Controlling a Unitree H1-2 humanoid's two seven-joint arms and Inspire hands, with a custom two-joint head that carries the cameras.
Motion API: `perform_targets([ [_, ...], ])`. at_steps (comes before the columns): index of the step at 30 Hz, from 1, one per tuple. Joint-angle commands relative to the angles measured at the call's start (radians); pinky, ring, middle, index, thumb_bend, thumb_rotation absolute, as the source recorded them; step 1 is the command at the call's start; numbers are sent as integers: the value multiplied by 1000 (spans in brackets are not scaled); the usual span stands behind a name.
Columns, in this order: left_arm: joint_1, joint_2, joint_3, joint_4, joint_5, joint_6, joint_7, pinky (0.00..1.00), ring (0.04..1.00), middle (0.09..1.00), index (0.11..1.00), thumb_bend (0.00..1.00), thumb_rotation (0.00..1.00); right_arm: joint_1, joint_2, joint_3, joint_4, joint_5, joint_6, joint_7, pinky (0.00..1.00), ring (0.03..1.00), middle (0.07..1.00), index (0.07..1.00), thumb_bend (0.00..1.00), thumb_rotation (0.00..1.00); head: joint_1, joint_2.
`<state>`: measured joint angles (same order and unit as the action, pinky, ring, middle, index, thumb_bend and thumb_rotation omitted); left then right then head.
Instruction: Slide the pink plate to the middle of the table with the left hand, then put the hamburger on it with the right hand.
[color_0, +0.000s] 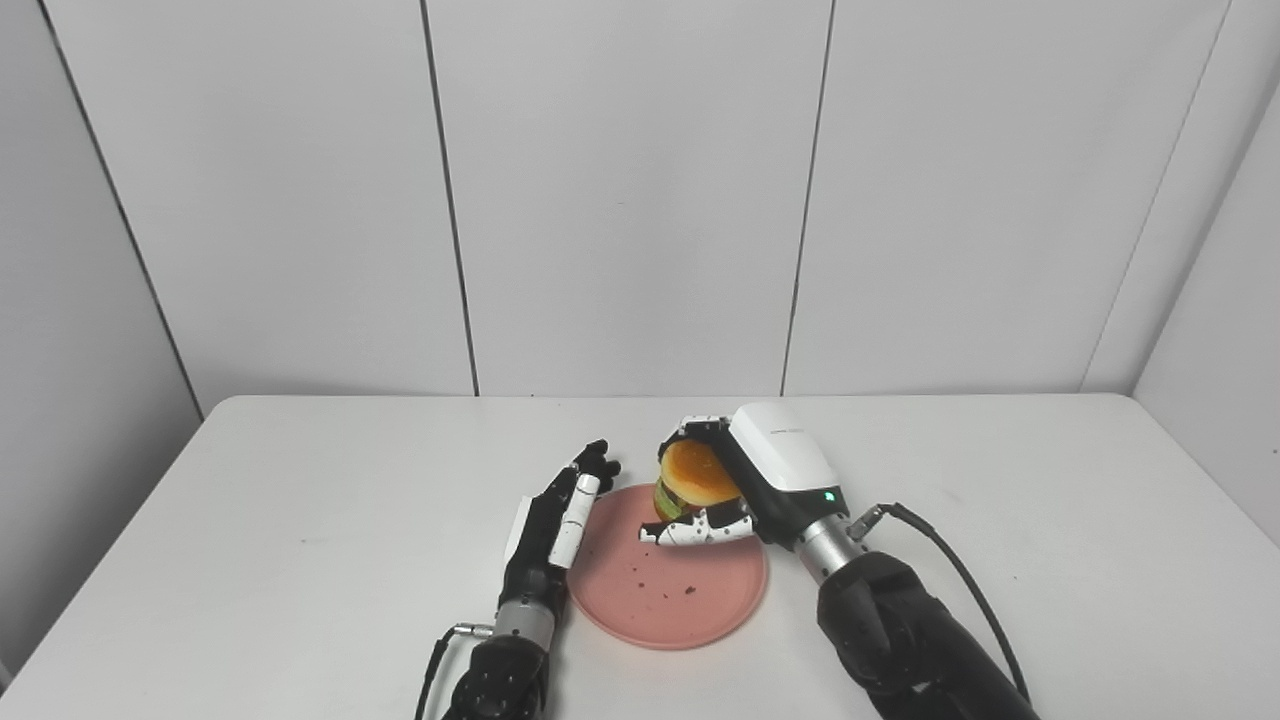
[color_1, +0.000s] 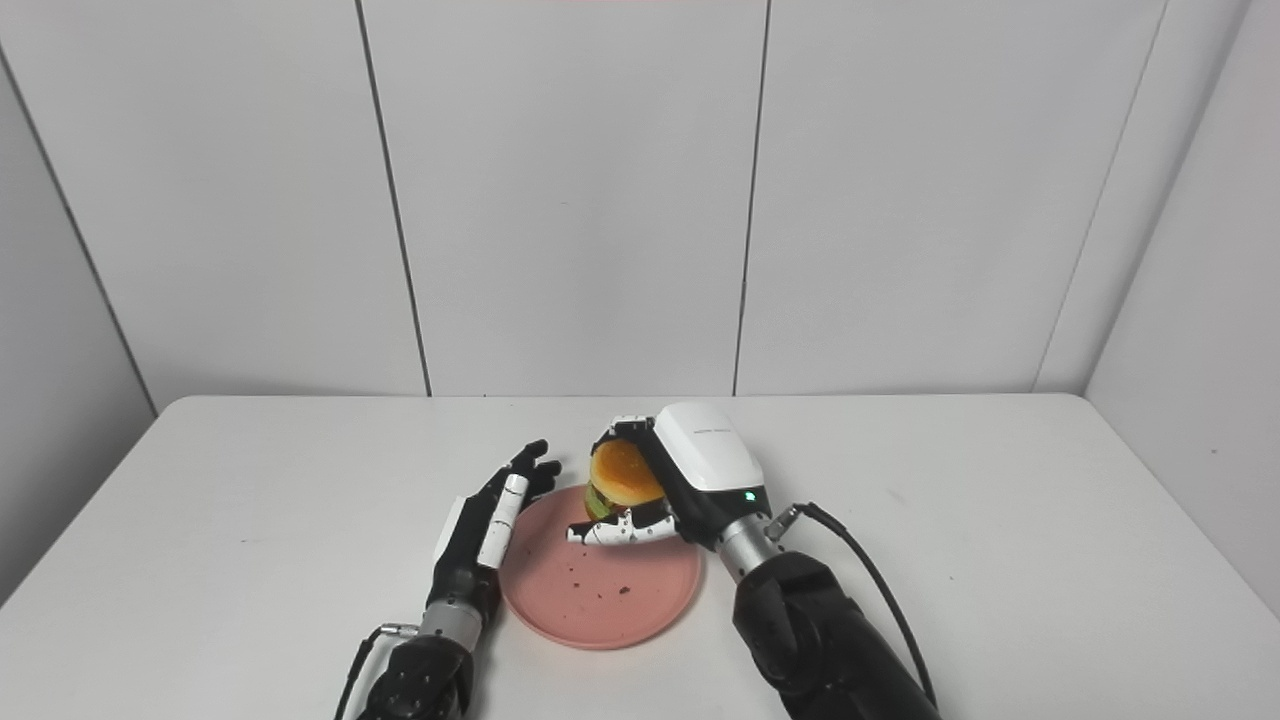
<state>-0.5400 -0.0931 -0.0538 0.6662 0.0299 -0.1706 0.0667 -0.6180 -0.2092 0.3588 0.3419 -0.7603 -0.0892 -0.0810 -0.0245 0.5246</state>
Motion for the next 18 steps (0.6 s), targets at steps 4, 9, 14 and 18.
perform_targets([
  [4, -4, -36, -16, 6, -19, 48, -41, 869, 909, 921, 929, 787, 963, -58, 18, 1, 31, 9, -34, -32, 376, 440, 530, 519, 659, 445, 0, 1],
  [9, -2, -41, -12, 10, -28, 48, -41, 933, 956, 971, 969, 811, 957, -51, 23, 15, 64, 7, -36, -31, 391, 459, 561, 519, 659, 417, 5, 5],
  [14, 1, -41, -15, 2, -14, 53, -26, 930, 948, 945, 941, 811, 972, -47, 24, 34, 98, -4, -44, -51, 392, 463, 559, 523, 675, 463, 6, 6],
  [18, 1, -38, -17, 7, -8, 49, -26, 927, 951, 944, 936, 817, 985, -47, 27, 41, 126, 6, -60, -63, 380, 451, 550, 520, 674, 471, 6, 8],
])
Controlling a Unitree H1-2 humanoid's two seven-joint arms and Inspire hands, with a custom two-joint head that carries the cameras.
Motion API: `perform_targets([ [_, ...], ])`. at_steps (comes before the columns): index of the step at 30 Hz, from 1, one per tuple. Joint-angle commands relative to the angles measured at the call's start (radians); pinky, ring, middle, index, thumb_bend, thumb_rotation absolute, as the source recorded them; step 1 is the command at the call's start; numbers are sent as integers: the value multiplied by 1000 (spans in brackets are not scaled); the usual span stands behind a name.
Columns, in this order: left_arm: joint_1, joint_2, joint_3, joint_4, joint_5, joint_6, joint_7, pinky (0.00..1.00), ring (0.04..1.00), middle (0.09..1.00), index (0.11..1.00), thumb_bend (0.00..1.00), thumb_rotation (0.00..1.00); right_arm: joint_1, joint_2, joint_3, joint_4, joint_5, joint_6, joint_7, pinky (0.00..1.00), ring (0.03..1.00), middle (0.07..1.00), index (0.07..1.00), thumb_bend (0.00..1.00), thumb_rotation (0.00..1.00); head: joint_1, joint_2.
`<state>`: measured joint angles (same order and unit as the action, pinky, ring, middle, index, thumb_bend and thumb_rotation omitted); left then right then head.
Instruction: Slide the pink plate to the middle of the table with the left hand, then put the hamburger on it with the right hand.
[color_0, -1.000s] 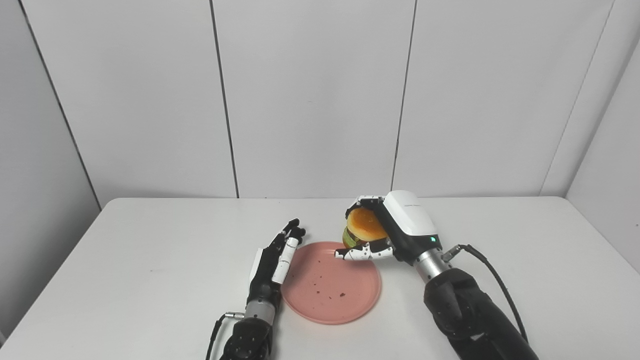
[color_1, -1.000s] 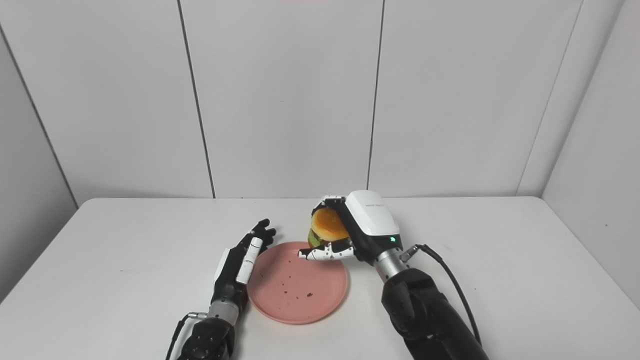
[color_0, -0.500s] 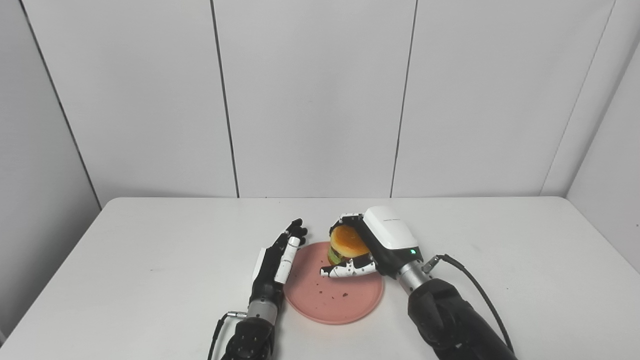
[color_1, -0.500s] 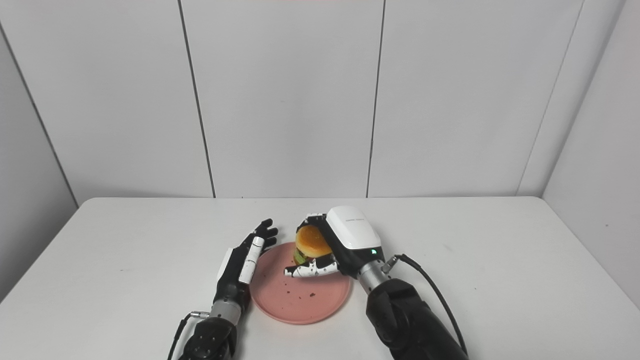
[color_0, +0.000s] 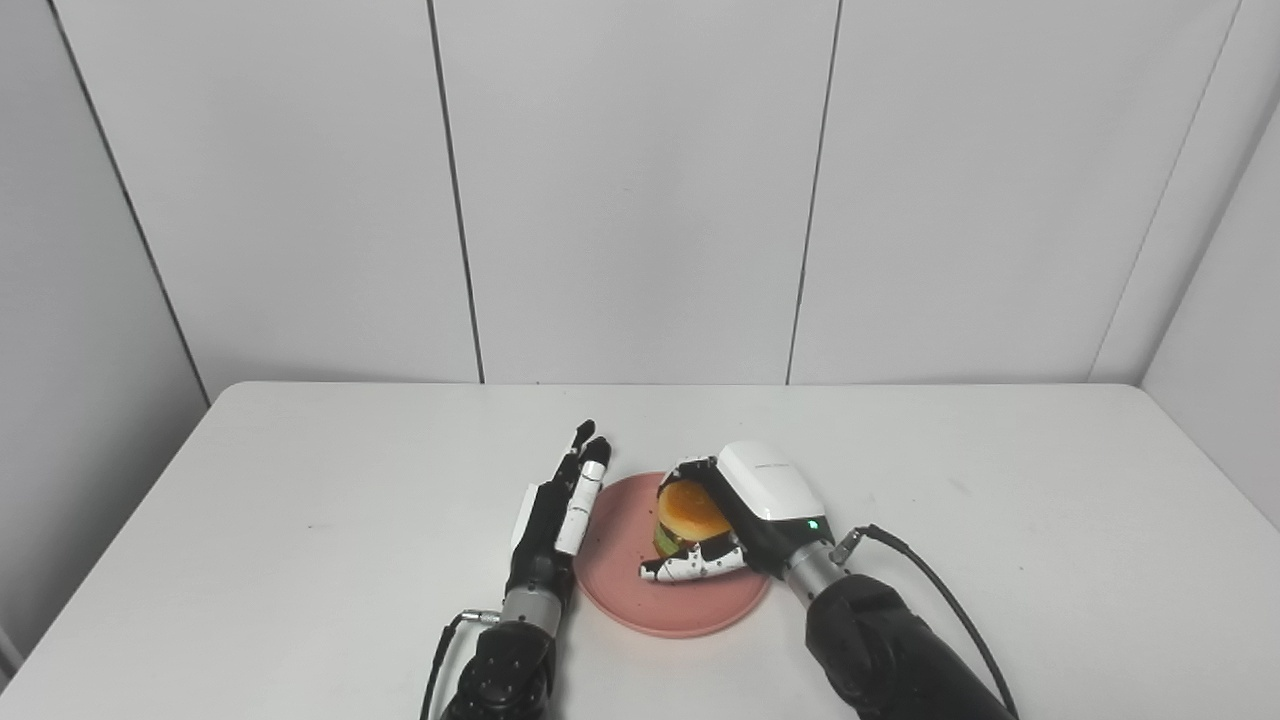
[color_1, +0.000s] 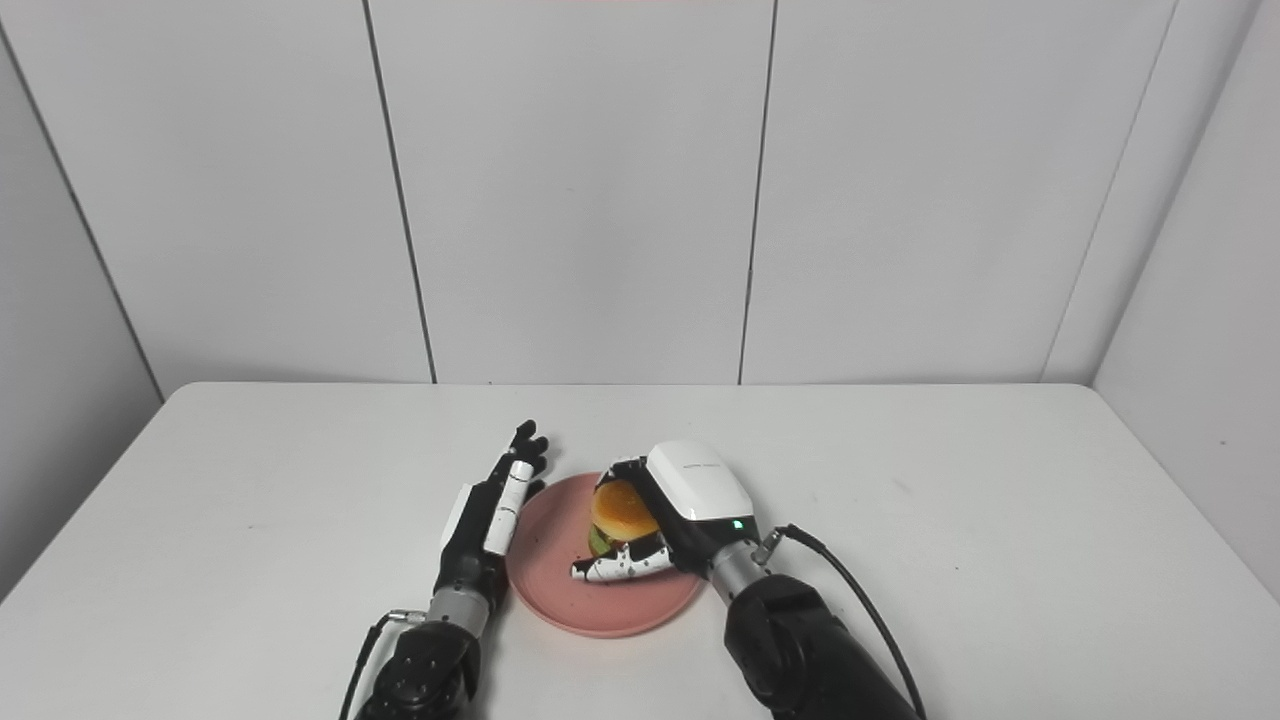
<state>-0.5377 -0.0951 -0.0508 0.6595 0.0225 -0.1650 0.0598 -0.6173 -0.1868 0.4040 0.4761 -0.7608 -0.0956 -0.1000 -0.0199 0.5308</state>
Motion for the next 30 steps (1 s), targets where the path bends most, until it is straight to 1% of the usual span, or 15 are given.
perform_targets([
  [1, -1, -36, -19, 15, -1, 42, -21, 927, 962, 957, 941, 817, 985, -48, 5, -3, 0, 8, -59, -48, 376, 448, 547, 518, 669, 464, 2, 2],
  [2, -1, -37, -18, 13, -3, 47, -23, 928, 968, 964, 944, 817, 986, -48, 7, -2, 9, 11, -63, -50, 374, 446, 545, 516, 666, 460, 2, 2],
  [3, -1, -37, -17, 11, -4, 50, -24, 964, 994, 983, 942, 823, 985, -48, 8, -2, 15, 13, -67, -51, 369, 444, 545, 516, 657, 443, 2, 2],
  [7, -1, -37, -20, 9, 1, 56, -24, 997, 1000, 989, 942, 828, 988, -51, 12, 3, 38, 15, -72, -57, 370, 451, 556, 513, 652, 428, 2, 3],
  [10, 1, -38, -20, 2, 3, 69, -20, 983, 991, 981, 925, 843, 987, -52, 10, 7, 47, 12, -81, -65, 370, 450, 553, 512, 637, 407, 3, 3],
  [13, 2, -39, -22, 3, 7, 66, -16, 985, 986, 976, 919, 820, 992, -52, 7, 13, 48, 5, -80, -68, 375, 460, 565, 520, 635, 417, 3, 3],
  [17, 1, -40, -22, 6, 7, 62, -17, 968, 972, 962, 925, 806, 995, -51, -7, 23, 38, 9, -96, -53, 408, 505, 599, 588, 643, 438, 5, 3],
  [18, 1, -40, -23, 7, 8, 62, -16, 984, 975, 961, 927, 812, 996, -51, -13, 27, 33, 11, -102, -45, 426, 533, 622, 613, 645, 455, 5, 3],
  [20, 0, -39, -25, 7, 13, 67, -14, 999, 994, 968, 931, 824, 1000, -48, -24, 32, 21, 17, -111, -26, 544, 648, 701, 684, 663, 492, 5, 3],
  [21, 0, -38, -26, 7, 14, 68, -13, 999, 995, 969, 932, 825, 1000, -46, -28, 34, 18, 19, -117, -22, 553, 656, 706, 688, 664, 494, 5, 3],
  [22, 0, -38, -26, 8, 15, 66, -12, 1000, 994, 960, 932, 827, 1000, -45, -32, 35, 17, 21, -125, -20, 586, 684, 727, 703, 673, 499, 5, 2],
  [23, 0, -38, -27, 9, 16, 64, -12, 1000, 980, 936, 932, 824, 1000, -44, -35, 36, 16, 23, -130, -20, 643, 732, 760, 726, 694, 505, 5, 2],
  [26, 2, -37, -29, 5, 19, 61, -6, 1000, 951, 899, 921, 817, 1000, -40, -42, 33, 7, 40, -133, 3, 718, 798, 813, 762, 725, 526, 5, 4],
  [28, 1, -39, -26, 10, 13, 57, -4, 984, 936, 886, 918, 825, 1000, -38, -48, 30, 0, 50, -136, 21, 747, 827, 849, 790, 758, 600, 4, 4],
  [30, 0, -41, -22, 12, 4, 55, -5, 974, 935, 886, 921, 823, 1000, -37, -53, 28, -4, 58, -143, 32, 763, 833, 857, 796, 768, 634, 4, 5],
])
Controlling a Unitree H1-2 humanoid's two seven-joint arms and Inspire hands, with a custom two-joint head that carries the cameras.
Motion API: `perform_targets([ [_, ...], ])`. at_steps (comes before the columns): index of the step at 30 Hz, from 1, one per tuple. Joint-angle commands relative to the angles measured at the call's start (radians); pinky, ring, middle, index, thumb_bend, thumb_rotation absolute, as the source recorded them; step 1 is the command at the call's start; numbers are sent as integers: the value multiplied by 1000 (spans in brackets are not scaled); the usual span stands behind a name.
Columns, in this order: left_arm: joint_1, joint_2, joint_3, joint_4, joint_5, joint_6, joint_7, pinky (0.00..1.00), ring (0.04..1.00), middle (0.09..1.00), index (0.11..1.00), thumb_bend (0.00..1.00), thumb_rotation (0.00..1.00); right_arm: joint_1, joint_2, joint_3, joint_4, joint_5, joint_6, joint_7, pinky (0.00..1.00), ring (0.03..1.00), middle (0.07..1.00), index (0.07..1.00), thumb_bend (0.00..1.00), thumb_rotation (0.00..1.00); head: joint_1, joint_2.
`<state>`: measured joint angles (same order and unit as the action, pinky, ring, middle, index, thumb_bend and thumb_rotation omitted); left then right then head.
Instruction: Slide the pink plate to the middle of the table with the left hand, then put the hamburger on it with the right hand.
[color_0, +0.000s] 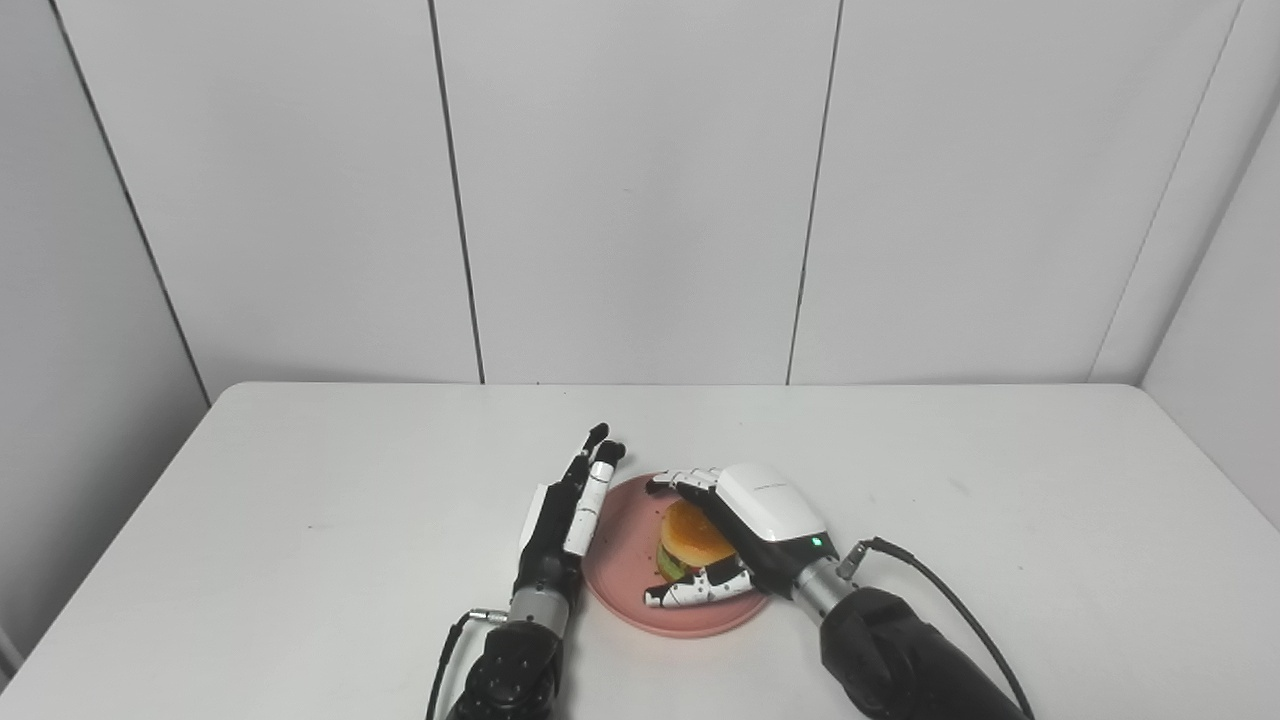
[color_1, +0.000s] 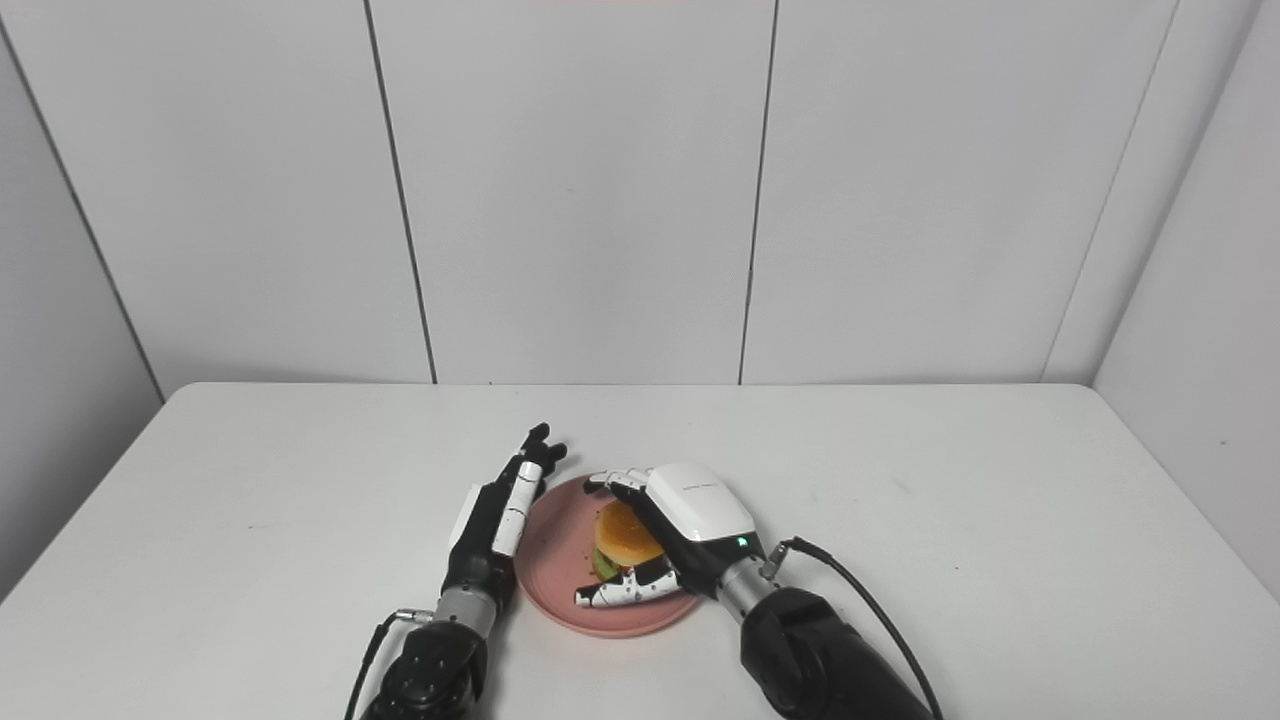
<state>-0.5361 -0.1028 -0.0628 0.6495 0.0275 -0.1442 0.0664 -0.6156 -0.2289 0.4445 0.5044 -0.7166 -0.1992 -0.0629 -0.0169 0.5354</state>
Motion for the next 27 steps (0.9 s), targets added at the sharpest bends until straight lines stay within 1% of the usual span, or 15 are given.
perform_targets([
  [1, -1, -35, -7, 22, -5, 34, -12, 966, 934, 885, 922, 815, 1000, -39, -12, -13, -34, 16, -42, -2, 780, 835, 863, 801, 778, 675, 1, 0],
  [5, -1, -38, 2, 20, -22, 25, -28, 919, 915, 880, 904, 793, 1000, -38, -20, -15, -46, 13, -49, 3, 819, 843, 874, 814, 792, 791, 1, -1],
  [6, -1, -39, 4, 21, -23, 23, -29, 910, 915, 887, 898, 790, 1000, -37, -22, -15, -52, 12, -47, 4, 829, 851, 880, 823, 802, 842, 1, -1],
  [8, -2, -38, 3, 23, -19, 21, -28, 907, 918, 894, 900, 791, 1000, -35, -27, -16, -64, 9, -47, 0, 832, 854, 882, 826, 807, 861, 1, -1],
  [10, -3, -36, 2, 24, -15, 25, -27, 939, 947, 920, 907, 793, 1000, -34, -31, -19, -76, 6, -49, -8, 831, 855, 883, 829, 810, 890, -1, -2],
  [12, -4, -36, 5, 25, -21, 29, -31, 926, 985, 968, 909, 808, 1000, -33, -34, -23, -86, 7, -50, -12, 833, 858, 886, 834, 824, 926, -3, -3],
  [15, -4, -39, 11, 30, -31, 26, -34, 923, 995, 985, 935, 815, 1000, -29, -38, -41, -116, 10, -48, -27, 813, 847, 880, 833, 840, 939, -1, -4],
  [17, -2, -40, 10, 25, -28, 31, -28, 892, 945, 960, 966, 817, 1000, -27, -40, -52, -140, 10, -41, -23, 821, 857, 890, 848, 847, 984, 1, -4],
  [18, -1, -41, 9, 21, -26, 35, -24, 890, 939, 955, 968, 817, 1000, -25, -41, -59, -153, 11, -37, -21, 819, 858, 890, 849, 841, 990, 1, -4],
  [20, 1, -41, 9, 12, -25, 38, -22, 897, 937, 940, 942, 801, 1000, -23, -37, -78, -171, 23, -37, -24, 809, 854, 888, 848, 826, 998, -1, -3],
  [21, 2, -40, 10, 10, -25, 37, -22, 893, 927, 917, 912, 784, 1000, -22, -35, -85, -176, 27, -38, -25, 784, 848, 885, 847, 817, 1000, -1, -3],
  [22, 2, -40, 11, 9, -25, 37, -20, 891, 923, 909, 902, 779, 1000, -20, -29, -102, -182, 44, -40, -31, 775, 846, 884, 846, 814, 1000, -2, -3],
  [23, 1, -40, 12, 8, -25, 36, -18, 887, 894, 861, 878, 771, 1000, -19, -25, -115, -186, 55, -42, -34, 738, 837, 880, 848, 818, 1000, -2, -3],
  [25, -1, -42, 19, 11, -31, 29, -16, 879, 861, 818, 860, 760, 1000, -17, -17, -145, -195, 80, -37, -38, 710, 830, 879, 851, 822, 1000, -2, -4],
  [27, -3, -42, 26, 16, -36, 25, -14, 886, 860, 811, 858, 757, 1000, -13, -6, -184, -187, 113, -43, -59, 700, 828, 879, 853, 821, 1000, -1, -4],
])
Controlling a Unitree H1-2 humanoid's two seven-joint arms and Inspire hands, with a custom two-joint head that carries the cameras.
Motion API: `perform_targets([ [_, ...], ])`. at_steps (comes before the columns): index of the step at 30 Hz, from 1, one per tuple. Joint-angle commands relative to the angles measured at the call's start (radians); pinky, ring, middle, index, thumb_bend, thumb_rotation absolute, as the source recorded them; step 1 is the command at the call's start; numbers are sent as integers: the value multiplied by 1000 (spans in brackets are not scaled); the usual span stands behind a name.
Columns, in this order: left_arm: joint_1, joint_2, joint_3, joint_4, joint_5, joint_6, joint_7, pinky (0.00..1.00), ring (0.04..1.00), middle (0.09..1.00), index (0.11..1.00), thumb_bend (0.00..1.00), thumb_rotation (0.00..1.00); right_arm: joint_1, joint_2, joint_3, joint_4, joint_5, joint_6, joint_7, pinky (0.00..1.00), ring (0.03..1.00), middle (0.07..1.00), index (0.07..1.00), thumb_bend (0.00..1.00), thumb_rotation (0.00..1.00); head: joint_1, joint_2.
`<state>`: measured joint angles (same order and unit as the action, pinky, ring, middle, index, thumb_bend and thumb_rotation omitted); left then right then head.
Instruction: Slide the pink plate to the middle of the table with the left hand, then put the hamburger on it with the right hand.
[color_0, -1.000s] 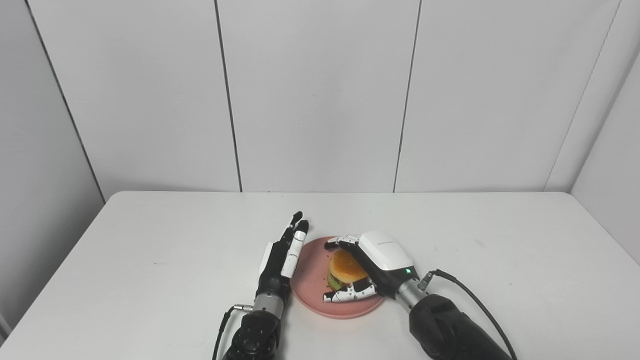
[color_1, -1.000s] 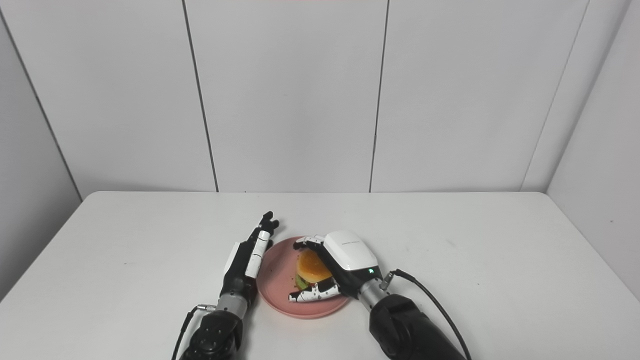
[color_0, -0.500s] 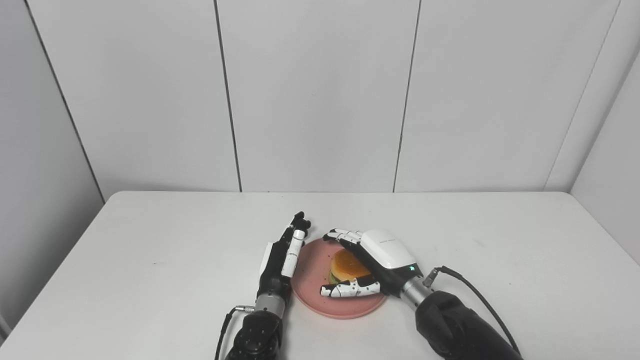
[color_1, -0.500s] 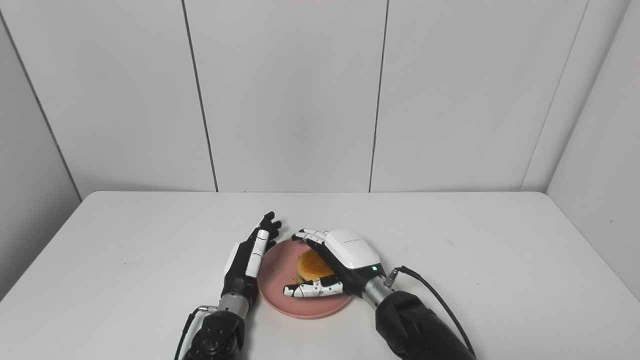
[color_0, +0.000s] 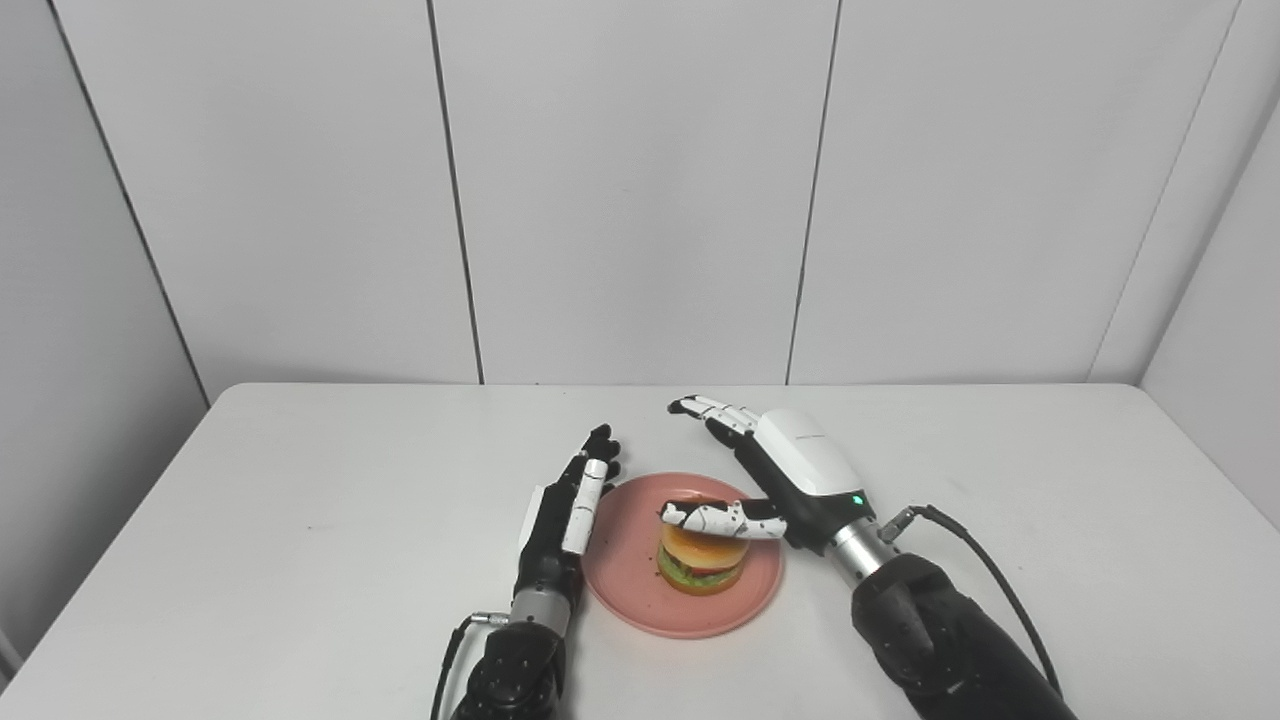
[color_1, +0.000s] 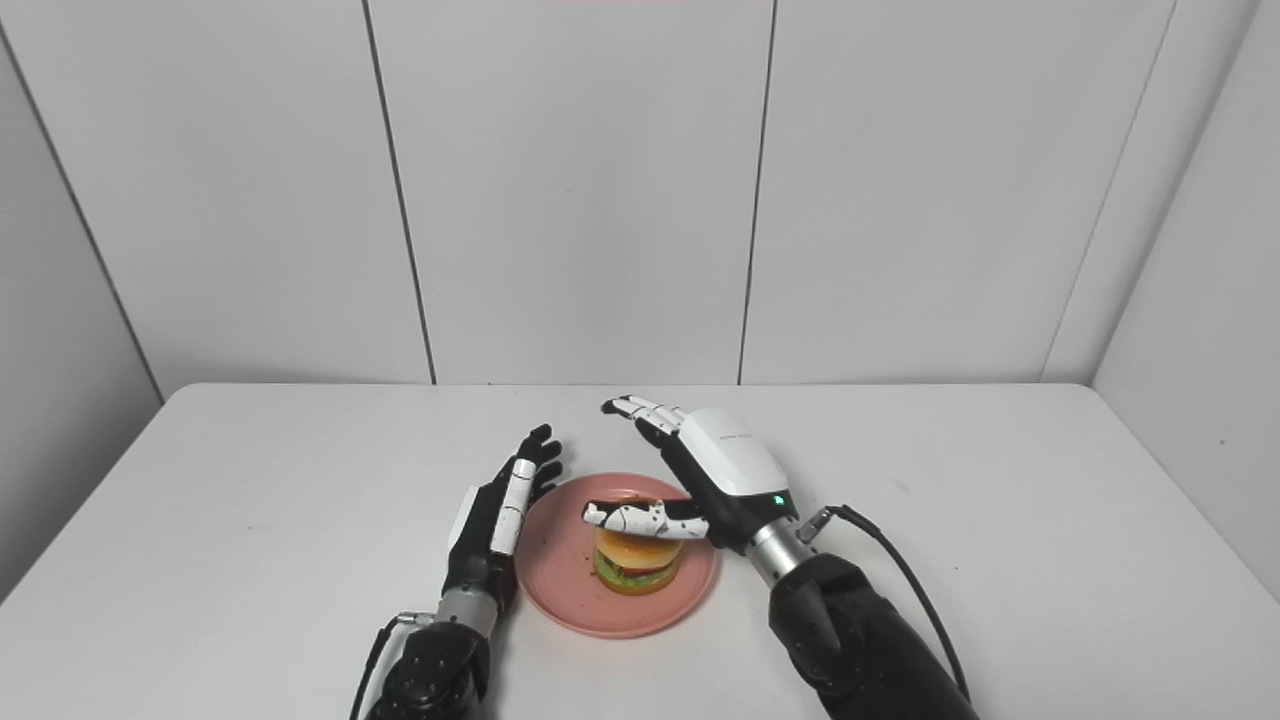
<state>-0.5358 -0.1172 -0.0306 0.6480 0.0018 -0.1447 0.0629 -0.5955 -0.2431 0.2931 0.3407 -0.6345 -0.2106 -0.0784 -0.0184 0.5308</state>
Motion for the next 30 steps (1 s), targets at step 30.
perform_targets([
  [30, -11, -14, 55, 68, 55, -78, 131, 1000, 997, 965, 899, 810, 1000, 76, 204, -286, 183, 528, 2, -27, 837, 872, 914, 891, 745, 1000, 5, 6],
])
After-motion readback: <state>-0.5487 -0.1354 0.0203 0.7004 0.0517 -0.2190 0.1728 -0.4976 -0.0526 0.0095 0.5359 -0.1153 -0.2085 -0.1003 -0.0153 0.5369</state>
